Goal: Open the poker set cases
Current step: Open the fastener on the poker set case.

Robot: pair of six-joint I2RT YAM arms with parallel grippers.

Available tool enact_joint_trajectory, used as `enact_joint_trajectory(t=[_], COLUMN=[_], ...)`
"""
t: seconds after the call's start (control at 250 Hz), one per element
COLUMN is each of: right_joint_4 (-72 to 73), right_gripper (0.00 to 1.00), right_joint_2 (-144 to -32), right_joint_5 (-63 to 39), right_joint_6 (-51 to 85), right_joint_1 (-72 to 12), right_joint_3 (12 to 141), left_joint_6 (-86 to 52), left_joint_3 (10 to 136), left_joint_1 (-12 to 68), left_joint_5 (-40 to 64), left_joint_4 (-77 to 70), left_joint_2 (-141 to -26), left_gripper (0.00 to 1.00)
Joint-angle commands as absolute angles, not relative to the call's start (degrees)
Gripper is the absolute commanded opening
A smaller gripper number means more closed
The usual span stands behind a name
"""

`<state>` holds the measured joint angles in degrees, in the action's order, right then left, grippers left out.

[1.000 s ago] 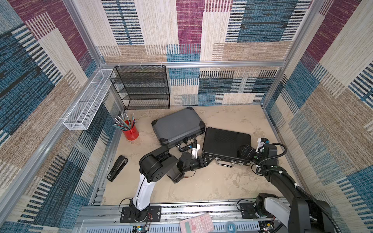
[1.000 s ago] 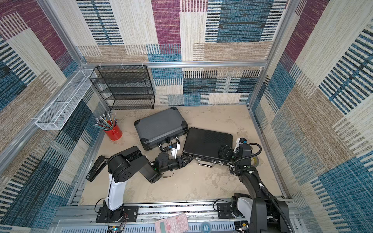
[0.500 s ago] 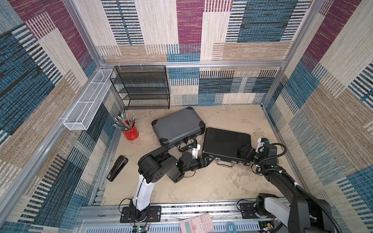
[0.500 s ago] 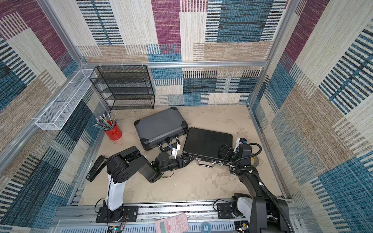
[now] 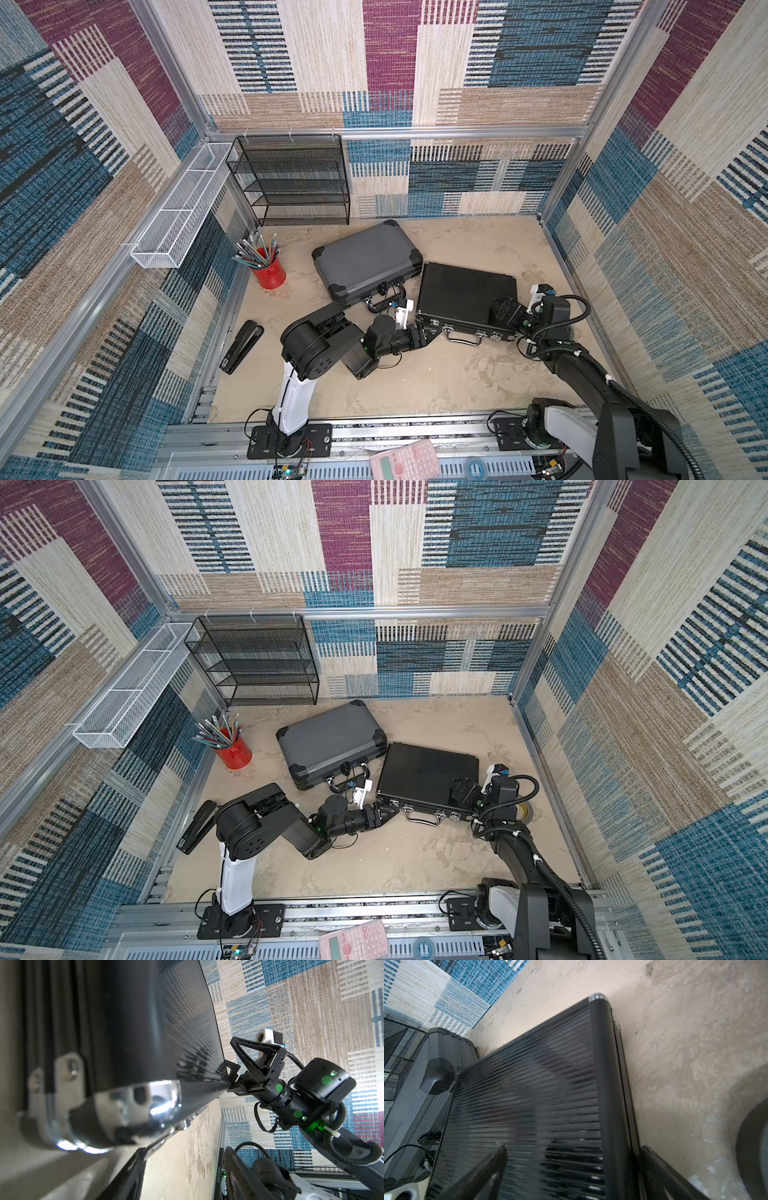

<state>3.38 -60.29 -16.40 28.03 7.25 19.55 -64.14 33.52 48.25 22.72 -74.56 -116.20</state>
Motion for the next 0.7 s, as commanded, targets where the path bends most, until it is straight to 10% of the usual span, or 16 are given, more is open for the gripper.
enact_joint_trajectory(t=[0.0, 0.696], right_joint_4=[3.69, 3.15], right_gripper=[1.0, 0.99], right_joint_2=[-60.03, -59.81], right_joint_5=[-16.64, -15.24], right_joint_6=[28.42, 28.02], right_joint_1=[7.21, 7.22], right_joint_3=[19.63, 19.02], left_joint_6=[-65.17, -68.53], left_joint_3=[33.18, 31.54], left_joint_1=[48.38, 49.25], left_joint_5=[23.43, 21.39], left_joint_4=[-80.87, -80.88], left_joint_2=[-115.29, -111.52], left_gripper=[0.63, 0.65])
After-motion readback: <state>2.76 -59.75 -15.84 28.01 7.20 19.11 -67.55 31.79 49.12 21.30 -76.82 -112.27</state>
